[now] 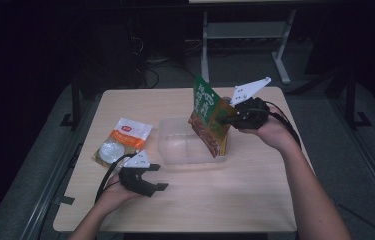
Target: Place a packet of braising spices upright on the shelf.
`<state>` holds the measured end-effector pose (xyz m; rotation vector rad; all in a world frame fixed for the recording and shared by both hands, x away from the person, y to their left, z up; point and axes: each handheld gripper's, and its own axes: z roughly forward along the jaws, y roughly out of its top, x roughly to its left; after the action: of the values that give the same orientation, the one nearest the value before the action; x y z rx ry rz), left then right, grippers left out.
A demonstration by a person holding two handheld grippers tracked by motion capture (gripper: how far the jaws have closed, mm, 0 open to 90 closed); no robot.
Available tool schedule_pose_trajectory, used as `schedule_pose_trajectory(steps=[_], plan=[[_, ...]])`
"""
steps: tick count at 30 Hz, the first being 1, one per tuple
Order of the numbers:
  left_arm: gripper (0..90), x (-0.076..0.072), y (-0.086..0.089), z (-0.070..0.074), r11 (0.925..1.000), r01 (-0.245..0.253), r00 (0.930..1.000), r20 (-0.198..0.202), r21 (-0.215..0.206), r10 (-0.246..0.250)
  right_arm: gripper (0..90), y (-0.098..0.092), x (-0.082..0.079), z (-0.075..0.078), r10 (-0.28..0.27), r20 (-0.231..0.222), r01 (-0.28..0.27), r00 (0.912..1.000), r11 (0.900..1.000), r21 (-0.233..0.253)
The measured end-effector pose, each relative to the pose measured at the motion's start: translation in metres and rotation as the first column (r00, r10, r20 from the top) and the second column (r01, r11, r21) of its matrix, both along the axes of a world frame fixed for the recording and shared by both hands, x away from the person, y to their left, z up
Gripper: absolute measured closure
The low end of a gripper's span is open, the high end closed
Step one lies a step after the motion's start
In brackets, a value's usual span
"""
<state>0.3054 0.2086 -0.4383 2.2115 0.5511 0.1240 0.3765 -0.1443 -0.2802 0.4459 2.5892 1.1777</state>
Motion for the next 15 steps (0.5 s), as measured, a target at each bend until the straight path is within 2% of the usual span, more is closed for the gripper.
schedule_pose_trajectory(steps=[6,11,15], plan=[[21.5,0.0005,-0.0002,-0.0018,1.0000,0.001,1.0000,0.005,0.005,-0.001,90.0,-0.0010,0.0079,-0.0036,-0.012,-0.010,0.013,0.9999,1.000,0.020],[21.4,0.0002,-0.0011,-0.0020,1.0000,0.002,1.0000,0.002,0.005,-0.002,90.0,0.0005,0.0109,-0.0032,-0.001,-0.008,0.002,1.0000,1.000,0.026],[21.3,0.0004,-0.0007,-0.0013,1.0000,0.003,1.0000,0.008,0.006,-0.003,90.0,0.0051,0.0127,0.0004,0.003,-0.002,-0.003,1.0000,1.000,0.004]])
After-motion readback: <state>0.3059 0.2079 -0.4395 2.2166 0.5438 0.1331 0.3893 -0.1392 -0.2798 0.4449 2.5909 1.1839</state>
